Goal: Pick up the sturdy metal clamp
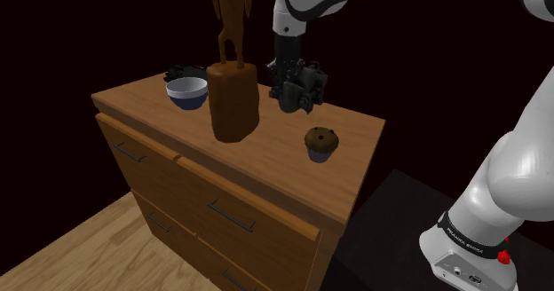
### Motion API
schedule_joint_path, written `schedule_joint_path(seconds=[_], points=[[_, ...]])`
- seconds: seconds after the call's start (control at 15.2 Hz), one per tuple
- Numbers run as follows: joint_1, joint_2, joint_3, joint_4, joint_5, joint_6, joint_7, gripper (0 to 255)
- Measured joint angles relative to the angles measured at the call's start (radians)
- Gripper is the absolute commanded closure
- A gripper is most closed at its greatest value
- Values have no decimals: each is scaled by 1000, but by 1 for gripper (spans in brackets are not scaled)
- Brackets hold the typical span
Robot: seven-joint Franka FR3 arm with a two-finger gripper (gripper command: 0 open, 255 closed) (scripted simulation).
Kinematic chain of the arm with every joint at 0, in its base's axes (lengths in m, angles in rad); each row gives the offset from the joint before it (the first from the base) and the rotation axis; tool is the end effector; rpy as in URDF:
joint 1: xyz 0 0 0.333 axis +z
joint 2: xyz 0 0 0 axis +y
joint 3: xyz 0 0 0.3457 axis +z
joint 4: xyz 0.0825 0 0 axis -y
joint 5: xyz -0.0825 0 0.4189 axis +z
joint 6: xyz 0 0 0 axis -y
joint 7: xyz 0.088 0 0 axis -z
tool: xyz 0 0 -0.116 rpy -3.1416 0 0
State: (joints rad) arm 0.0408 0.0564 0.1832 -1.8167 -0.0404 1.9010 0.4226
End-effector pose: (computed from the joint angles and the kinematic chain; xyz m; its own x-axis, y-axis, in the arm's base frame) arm 0.6031 0.1319 0.5146 0.9820 -0.1850 0.0378 -0.1856 -0.9825 0.0140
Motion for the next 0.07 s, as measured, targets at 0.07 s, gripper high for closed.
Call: schedule_joint_path(seconds=[0.07], points=[[0, -2, 0, 5, 0, -7, -1, 255]])
